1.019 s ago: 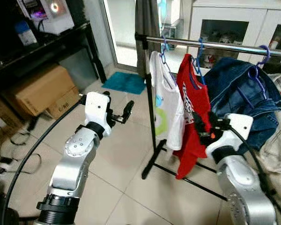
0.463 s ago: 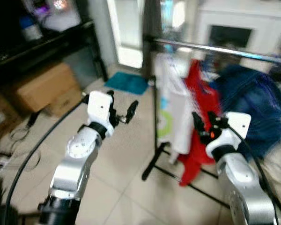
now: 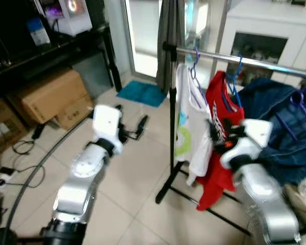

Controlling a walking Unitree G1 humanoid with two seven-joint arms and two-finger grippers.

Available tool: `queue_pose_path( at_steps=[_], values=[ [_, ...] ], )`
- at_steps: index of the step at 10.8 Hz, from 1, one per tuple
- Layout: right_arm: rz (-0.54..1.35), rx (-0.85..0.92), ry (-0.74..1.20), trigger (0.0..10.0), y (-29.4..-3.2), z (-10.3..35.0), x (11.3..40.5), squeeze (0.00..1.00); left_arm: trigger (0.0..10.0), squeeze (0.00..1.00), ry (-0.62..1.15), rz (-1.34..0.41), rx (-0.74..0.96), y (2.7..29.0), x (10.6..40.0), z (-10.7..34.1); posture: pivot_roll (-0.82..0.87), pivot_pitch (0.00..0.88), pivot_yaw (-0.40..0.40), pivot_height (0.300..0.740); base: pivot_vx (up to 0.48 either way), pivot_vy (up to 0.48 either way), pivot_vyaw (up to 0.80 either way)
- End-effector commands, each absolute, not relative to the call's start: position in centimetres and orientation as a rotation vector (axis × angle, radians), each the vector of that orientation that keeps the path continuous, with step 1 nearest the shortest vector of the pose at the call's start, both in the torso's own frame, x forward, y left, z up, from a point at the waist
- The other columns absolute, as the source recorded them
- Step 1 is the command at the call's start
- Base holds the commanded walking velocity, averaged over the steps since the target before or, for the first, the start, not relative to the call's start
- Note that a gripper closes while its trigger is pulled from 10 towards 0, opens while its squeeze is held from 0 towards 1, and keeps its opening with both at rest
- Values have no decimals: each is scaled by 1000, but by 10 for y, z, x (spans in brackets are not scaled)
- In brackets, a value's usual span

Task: Hang hanger

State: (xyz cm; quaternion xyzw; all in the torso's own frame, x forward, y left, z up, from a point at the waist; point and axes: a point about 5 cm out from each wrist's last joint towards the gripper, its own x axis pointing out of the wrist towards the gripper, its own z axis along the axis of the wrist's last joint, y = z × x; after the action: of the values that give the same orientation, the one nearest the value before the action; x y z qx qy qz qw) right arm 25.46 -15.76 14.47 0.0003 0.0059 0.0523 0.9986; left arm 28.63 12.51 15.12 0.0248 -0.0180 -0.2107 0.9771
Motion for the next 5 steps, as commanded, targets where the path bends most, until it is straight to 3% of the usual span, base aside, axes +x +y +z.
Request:
queue_pose_path(
  at_steps=[1, 4, 5],
  values=[
    [124, 11, -11, 10000, -152, 150, 259, 0, 10000, 0, -30, -414, 67, 133, 287, 152, -120, 0, 70, 740, 319, 0, 0],
    [128, -3, -23, 10000, -154, 153, 262, 0, 10000, 0, -27, -421, 59, 132, 287, 152, -125, 0, 68, 740, 324, 0, 0],
    [149, 8, -35, 10000, -154, 155, 261, 110, 10000, 0, -29, -428, 55, 130, 287, 152, -126, 0, 67, 740, 319, 0, 0]
  ],
)
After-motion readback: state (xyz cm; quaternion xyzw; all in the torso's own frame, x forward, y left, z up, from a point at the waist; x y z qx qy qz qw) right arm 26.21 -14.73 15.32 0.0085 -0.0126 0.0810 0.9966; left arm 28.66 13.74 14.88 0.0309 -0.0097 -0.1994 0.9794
